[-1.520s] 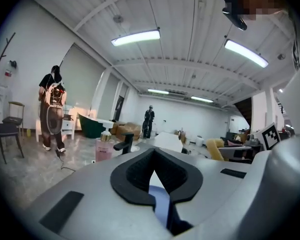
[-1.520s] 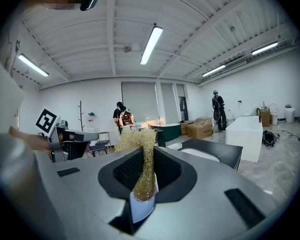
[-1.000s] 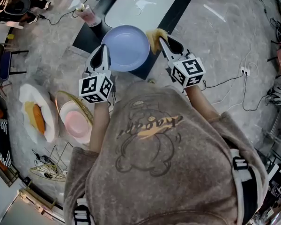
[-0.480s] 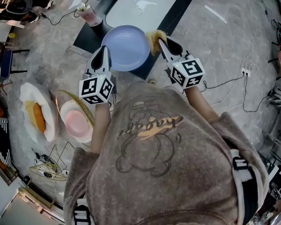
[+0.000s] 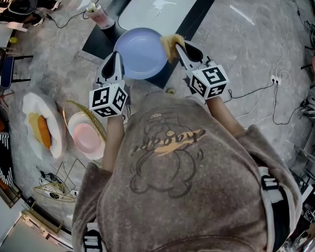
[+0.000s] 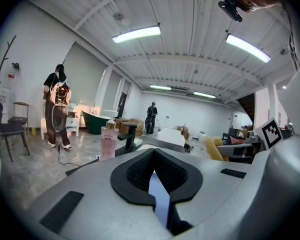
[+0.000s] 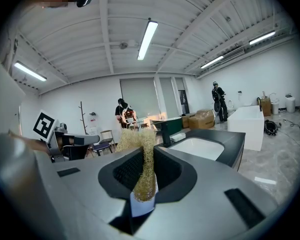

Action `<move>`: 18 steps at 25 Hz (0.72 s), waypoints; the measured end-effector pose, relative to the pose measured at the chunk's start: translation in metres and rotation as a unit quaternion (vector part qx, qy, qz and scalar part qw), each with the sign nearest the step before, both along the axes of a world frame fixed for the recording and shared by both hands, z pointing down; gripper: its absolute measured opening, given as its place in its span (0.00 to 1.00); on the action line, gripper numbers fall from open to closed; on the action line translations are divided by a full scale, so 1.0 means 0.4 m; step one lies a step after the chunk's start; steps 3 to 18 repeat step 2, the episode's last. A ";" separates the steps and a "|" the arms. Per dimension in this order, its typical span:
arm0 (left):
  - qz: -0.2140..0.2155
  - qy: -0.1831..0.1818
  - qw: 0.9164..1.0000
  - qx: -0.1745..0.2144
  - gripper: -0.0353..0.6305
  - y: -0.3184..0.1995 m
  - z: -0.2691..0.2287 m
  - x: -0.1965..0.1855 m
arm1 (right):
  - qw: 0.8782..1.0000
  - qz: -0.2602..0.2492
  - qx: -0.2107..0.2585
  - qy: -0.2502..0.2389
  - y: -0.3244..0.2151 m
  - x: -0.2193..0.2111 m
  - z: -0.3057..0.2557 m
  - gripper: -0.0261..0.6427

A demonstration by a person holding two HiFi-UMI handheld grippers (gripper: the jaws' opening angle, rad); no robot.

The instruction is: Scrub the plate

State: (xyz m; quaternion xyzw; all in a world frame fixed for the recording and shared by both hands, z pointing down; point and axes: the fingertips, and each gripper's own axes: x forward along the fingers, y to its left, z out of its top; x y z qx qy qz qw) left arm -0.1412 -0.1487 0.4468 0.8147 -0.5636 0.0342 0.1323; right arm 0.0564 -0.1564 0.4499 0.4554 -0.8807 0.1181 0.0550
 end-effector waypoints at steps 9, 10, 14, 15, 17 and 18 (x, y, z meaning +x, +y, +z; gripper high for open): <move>-0.002 -0.002 1.000 -0.001 0.08 -0.001 0.003 -0.003 | 1.000 -0.001 0.000 0.000 -0.001 -0.002 0.000 0.11; -0.002 -0.002 1.000 -0.001 0.08 -0.001 0.003 -0.003 | 1.000 -0.001 0.000 0.000 -0.001 -0.002 0.000 0.11; -0.002 -0.002 1.000 -0.001 0.08 -0.001 0.003 -0.003 | 1.000 -0.001 0.000 0.000 -0.001 -0.002 0.000 0.11; -0.002 -0.002 1.000 -0.001 0.08 -0.001 0.003 -0.003 | 1.000 -0.001 0.000 0.000 -0.001 -0.002 0.000 0.11; -0.002 -0.002 1.000 -0.001 0.08 -0.001 0.003 -0.003 | 1.000 -0.001 0.000 0.000 -0.001 -0.002 0.000 0.11; -0.002 -0.002 1.000 -0.001 0.08 -0.001 0.003 -0.003 | 1.000 -0.001 0.000 0.000 -0.001 -0.002 0.000 0.11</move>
